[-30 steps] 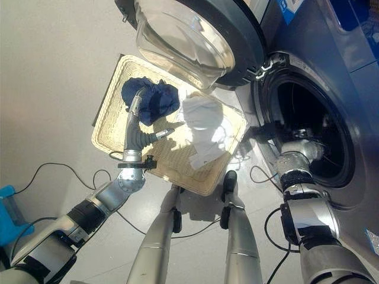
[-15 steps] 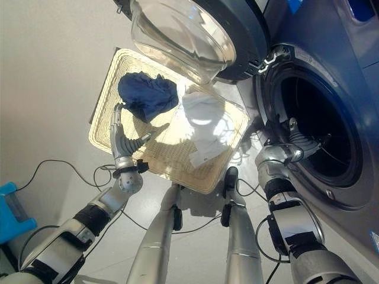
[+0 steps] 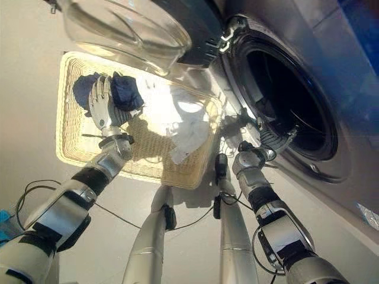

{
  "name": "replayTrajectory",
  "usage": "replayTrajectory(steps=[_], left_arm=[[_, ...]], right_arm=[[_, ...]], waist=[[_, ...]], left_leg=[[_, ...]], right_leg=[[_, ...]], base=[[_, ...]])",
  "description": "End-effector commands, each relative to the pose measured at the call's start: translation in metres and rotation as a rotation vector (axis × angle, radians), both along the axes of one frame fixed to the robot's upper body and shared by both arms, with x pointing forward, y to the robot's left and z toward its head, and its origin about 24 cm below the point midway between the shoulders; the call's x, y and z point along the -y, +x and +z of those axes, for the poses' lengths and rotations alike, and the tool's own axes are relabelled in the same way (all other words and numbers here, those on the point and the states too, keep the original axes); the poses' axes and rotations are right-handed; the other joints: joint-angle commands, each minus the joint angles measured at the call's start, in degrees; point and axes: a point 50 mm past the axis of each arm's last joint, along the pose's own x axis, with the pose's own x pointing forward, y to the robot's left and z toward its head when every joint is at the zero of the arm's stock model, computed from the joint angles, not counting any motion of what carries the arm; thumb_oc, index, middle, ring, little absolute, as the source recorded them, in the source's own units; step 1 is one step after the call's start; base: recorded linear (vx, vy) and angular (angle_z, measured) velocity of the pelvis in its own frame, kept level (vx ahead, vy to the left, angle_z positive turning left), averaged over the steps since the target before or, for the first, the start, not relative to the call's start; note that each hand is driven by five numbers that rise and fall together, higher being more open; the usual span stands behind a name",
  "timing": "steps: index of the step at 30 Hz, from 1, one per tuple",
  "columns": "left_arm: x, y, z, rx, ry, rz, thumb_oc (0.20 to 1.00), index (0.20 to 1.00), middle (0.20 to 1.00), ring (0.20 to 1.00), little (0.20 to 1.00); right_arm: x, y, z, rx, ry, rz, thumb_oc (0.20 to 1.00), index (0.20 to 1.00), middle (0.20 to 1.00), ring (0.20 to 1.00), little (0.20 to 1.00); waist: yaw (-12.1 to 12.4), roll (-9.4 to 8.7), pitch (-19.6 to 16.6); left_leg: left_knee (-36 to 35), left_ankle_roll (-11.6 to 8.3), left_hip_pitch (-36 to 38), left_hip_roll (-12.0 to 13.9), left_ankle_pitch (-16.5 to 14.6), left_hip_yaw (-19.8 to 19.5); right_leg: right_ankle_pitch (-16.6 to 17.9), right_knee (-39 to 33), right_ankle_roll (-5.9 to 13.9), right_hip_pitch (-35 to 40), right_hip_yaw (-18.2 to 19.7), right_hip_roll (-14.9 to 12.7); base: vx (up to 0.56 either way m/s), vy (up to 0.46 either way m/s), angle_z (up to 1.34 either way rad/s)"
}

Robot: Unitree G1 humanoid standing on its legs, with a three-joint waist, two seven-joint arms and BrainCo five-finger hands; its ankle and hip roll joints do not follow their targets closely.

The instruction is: Put the clothes into the washing machine.

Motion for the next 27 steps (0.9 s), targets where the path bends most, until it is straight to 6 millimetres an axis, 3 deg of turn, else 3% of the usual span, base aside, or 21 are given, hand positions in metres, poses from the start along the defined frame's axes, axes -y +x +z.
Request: replayTrajectory(steps=[1,6,15,26,27], left_arm=[[-0.019,-0.001,0.005,-0.007,0.064,0.129,1.0,1.0,1.0,1.0,1.0],[-0.033,-0.003,0.018,-0.019,0.123,0.266,1.0,1.0,1.0,1.0,1.0],[-0.059,-0.002,0.015,-0.251,0.075,0.405,1.0,1.0,1.0,1.0,1.0],[-0.073,-0.004,0.012,-0.404,0.016,0.481,1.0,1.0,1.0,1.0,1.0],[-0.073,-0.003,0.013,-0.425,0.009,0.466,0.78,0.78,0.78,0.78,0.78]], right_arm=[[0.001,-0.003,0.008,0.079,0.019,0.014,1.0,1.0,1.0,1.0,1.0],[-0.002,-0.008,0.005,0.087,0.057,0.016,1.0,1.0,1.0,1.0,1.0],[0.0,-0.011,0.012,0.143,0.127,0.034,1.0,1.0,1.0,1.0,1.0],[-0.005,-0.014,0.023,0.209,0.169,0.067,1.0,1.0,1.0,1.0,1.0],[-0.005,-0.015,0.024,0.213,0.174,0.064,1.0,1.0,1.0,1.0,1.0]], waist=[[-1.0,0.53,-1.1],[-1.5,-0.14,-1.1],[-1.9,-1.23,-1.1],[-2.1,-2.49,-1.1],[-2.1,-2.6,-1.1]], left_leg=[[5.4,-1.3,-2.1,-3.4,-3.6,3.0],[5.6,-1.42,-3.8,-3.1,-3.4,3.2],[5.7,-1.41,-6.1,-3.0,-3.2,2.8],[6.9,-1.06,-8.9,-3.0,-3.3,2.4],[7.0,-1.06,-9.1,-3.0,-3.3,2.4]], right_leg=[[6.3,-6.5,4.71,2.9,-4.1,2.0],[6.9,-7.0,5.13,1.4,-3.9,1.8],[7.8,-8.1,5.45,-0.5,-4.0,1.6],[8.5,-8.1,5.46,-3.1,-4.0,1.5],[8.5,-8.1,5.43,-3.2,-4.0,1.5]], base=[[0.0,0.03,-0.1],[0.0,0.031,-0.03],[0.0,0.013,0.01],[0.0,0.003,0.03],[0.0,0.0,0.0]])
